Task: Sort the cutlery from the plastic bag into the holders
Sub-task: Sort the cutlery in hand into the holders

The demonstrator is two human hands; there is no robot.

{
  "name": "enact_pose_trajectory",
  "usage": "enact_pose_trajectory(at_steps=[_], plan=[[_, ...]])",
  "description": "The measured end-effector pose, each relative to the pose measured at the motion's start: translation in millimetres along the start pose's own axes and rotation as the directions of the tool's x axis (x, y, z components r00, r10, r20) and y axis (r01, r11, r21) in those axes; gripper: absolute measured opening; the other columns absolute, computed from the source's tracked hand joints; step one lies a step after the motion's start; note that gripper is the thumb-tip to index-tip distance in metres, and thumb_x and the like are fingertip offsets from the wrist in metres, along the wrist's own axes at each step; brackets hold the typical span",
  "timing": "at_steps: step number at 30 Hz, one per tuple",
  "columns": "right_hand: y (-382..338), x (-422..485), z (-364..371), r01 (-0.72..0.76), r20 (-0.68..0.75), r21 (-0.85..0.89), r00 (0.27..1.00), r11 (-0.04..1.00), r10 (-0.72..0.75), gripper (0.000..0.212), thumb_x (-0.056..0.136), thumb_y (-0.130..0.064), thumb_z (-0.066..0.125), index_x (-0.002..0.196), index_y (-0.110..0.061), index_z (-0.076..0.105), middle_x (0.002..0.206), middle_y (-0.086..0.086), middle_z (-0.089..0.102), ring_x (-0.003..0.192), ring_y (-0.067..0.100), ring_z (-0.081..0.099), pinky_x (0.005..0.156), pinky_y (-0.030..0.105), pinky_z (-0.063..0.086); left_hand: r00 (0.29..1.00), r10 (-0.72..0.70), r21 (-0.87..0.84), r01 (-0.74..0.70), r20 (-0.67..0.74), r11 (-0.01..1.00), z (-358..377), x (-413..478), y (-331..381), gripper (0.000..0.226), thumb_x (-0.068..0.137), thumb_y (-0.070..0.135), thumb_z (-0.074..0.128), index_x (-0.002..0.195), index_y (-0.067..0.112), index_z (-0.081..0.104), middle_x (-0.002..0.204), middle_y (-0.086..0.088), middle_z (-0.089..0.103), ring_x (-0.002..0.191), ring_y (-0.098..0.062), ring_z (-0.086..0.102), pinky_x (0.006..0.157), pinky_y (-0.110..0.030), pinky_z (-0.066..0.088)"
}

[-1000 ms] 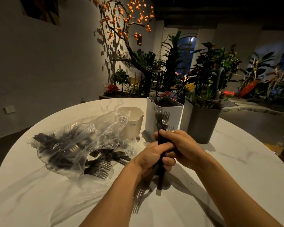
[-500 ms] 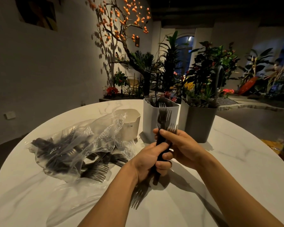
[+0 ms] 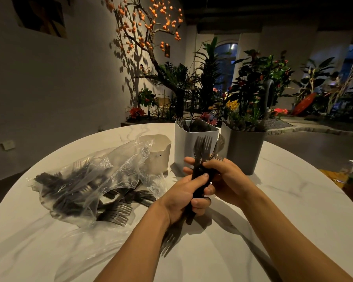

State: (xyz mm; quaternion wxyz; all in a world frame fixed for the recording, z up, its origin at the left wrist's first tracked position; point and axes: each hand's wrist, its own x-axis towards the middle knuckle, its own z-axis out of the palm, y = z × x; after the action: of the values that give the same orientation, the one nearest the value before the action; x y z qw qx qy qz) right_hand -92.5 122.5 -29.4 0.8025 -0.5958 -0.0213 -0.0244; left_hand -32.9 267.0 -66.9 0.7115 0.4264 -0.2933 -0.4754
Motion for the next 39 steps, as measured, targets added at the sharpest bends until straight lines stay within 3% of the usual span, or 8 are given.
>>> enact_pose_trajectory(at_steps=[4, 8, 17, 20, 25, 31, 36, 39], plan=[[1.9, 1.0, 4.0, 0.006, -0.047, 0.018, 0.999, 1.0, -0.005, 0.034, 0.102, -0.02, 0.05, 0.128, -0.001, 0.059, 0.126, 0.009, 0.07, 0.117, 0.025, 0.067, 0.091, 0.036, 0.058, 1.0, -0.012, 0.05, 0.012, 0.01, 0.999, 1.9, -3.1, 0.5, 0.016, 0.108, 0.028, 0.045, 0.115, 0.014, 0.046, 0.079, 0.002, 0.052, 0.048, -0.004, 0.038, 0.046, -0.017, 0.035], [2.5, 2.1, 4.2, 0.033, -0.093, 0.025, 0.995, 0.999, -0.03, 0.028, 0.093, -0.02, 0.065, 0.113, -0.001, 0.062, 0.102, 0.015, 0.068, 0.093, 0.027, 0.069, 0.08, 0.034, 0.058, 0.999, -0.043, 0.081, 0.04, 0.029, 0.996, 2.0, -5.1, 0.8, 0.013, 0.107, 0.027, 0.048, 0.109, 0.014, 0.047, 0.079, 0.002, 0.053, 0.049, -0.004, 0.039, 0.048, -0.017, 0.035], [-5.0, -2.2, 4.0, -0.01, -0.025, 0.13, 1.0, 0.991, 0.014, 0.037, 0.102, -0.018, 0.045, 0.134, -0.003, 0.054, 0.132, 0.012, 0.066, 0.121, 0.028, 0.065, 0.092, 0.039, 0.058, 0.997, -0.049, 0.01, 0.049, 0.052, 0.999, 4.4, -0.8, 0.2, 0.034, 0.107, 0.044, 0.039, 0.113, 0.014, 0.054, 0.084, 0.001, 0.056, 0.048, -0.005, 0.039, 0.047, -0.018, 0.036], [-5.4, -2.6, 4.5, 0.003, -0.049, 0.114, 0.999, 0.994, 0.003, 0.039, 0.097, -0.025, 0.05, 0.13, -0.008, 0.061, 0.133, 0.007, 0.067, 0.121, 0.025, 0.065, 0.098, 0.042, 0.053, 1.0, -0.018, 0.048, 0.017, 0.006, 0.999, 5.9, -2.5, 1.0, 0.036, 0.109, 0.041, 0.038, 0.128, 0.014, 0.053, 0.088, -0.002, 0.06, 0.05, -0.006, 0.04, 0.048, -0.019, 0.037], [-3.6, -0.6, 3.8, 0.07, -0.19, 0.115, 0.981, 0.991, -0.048, 0.034, 0.102, -0.029, 0.05, 0.125, -0.007, 0.063, 0.123, 0.007, 0.072, 0.106, 0.023, 0.072, 0.087, 0.037, 0.057, 0.998, -0.022, 0.1, 0.028, -0.06, 0.995, 6.0, -4.4, 0.7, 0.043, 0.109, 0.04, 0.041, 0.14, 0.012, 0.048, 0.089, -0.003, 0.063, 0.052, -0.008, 0.041, 0.049, -0.021, 0.039], [-5.2, -0.4, 4.2, 0.073, -0.104, 0.108, 0.993, 0.991, -0.062, 0.039, 0.106, -0.023, 0.039, 0.137, -0.006, 0.054, 0.134, 0.006, 0.066, 0.121, 0.025, 0.065, 0.094, 0.043, 0.055, 0.999, -0.035, 0.117, 0.032, 0.017, 0.993, 8.5, -5.0, 2.4, 0.035, 0.108, 0.037, 0.043, 0.13, 0.011, 0.048, 0.085, 0.0, 0.056, 0.05, -0.006, 0.039, 0.05, -0.019, 0.038], [-4.6, -0.1, 3.0, -0.026, -0.03, 0.057, 0.999, 0.998, 0.028, 0.053, 0.102, -0.055, 0.033, 0.129, -0.023, 0.066, 0.129, 0.006, 0.068, 0.121, 0.028, 0.064, 0.105, 0.046, 0.047, 1.0, 0.012, 0.127, -0.01, -0.015, 0.992, 7.6, -5.9, 5.9, 0.026, 0.109, 0.031, 0.042, 0.13, 0.017, 0.049, 0.082, 0.0, 0.056, 0.048, -0.005, 0.04, 0.048, -0.018, 0.037], [-2.9, 1.2, -1.0, -0.077, -0.09, -0.128, 0.994, 0.989, 0.066, 0.064, 0.093, -0.069, 0.04, 0.124, -0.02, 0.067, 0.106, 0.001, 0.073, 0.09, 0.017, 0.068, 0.084, 0.033, 0.053, 0.991, 0.092, 0.037, -0.089, -0.099, 0.995, 3.4, -5.6, 8.0, 0.02, 0.106, 0.027, 0.047, 0.12, 0.013, 0.051, 0.078, 0.0, 0.054, 0.043, -0.004, 0.037, 0.043, -0.018, 0.035]])
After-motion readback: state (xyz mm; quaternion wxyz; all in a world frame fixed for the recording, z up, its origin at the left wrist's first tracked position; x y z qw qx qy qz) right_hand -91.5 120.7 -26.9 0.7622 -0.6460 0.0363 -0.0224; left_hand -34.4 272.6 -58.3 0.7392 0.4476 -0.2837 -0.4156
